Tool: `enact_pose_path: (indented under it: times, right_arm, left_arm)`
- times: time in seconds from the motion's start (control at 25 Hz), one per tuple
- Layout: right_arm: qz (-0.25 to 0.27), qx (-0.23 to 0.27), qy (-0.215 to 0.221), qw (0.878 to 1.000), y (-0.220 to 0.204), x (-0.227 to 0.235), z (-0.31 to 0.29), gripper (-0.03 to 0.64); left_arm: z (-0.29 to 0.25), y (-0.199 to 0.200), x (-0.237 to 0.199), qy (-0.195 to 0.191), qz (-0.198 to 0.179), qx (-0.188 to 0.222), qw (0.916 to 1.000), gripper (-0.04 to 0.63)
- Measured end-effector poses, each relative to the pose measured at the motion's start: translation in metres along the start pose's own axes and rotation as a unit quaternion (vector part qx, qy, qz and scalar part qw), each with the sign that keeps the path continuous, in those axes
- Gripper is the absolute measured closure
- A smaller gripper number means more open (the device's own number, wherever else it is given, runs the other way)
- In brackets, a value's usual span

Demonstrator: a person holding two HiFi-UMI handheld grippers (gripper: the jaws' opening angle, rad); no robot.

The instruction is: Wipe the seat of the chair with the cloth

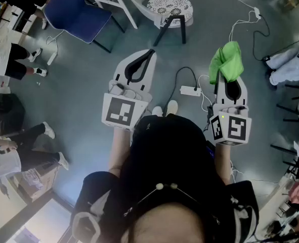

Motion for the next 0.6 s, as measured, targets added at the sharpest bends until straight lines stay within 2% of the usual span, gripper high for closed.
enact_pose_path:
  times: [0.6]
  right_arm:
    - [0.002,0.002,0.01,1.0,-0.0005,0.0001,-0.0034,0.572]
  left_arm:
    - [-0.005,-0.0033,-0.0015,0.002,-0.002,-0.004,1.0,0.589]
Point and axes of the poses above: the fingertips, and each gripper's own axes: z backward along the fingers, x to its right, y out of its top, the point moved 3 cm from there along z, backward along the fingers, and after that the axes turned 15 degrees about -y, right-handed, at the moved point
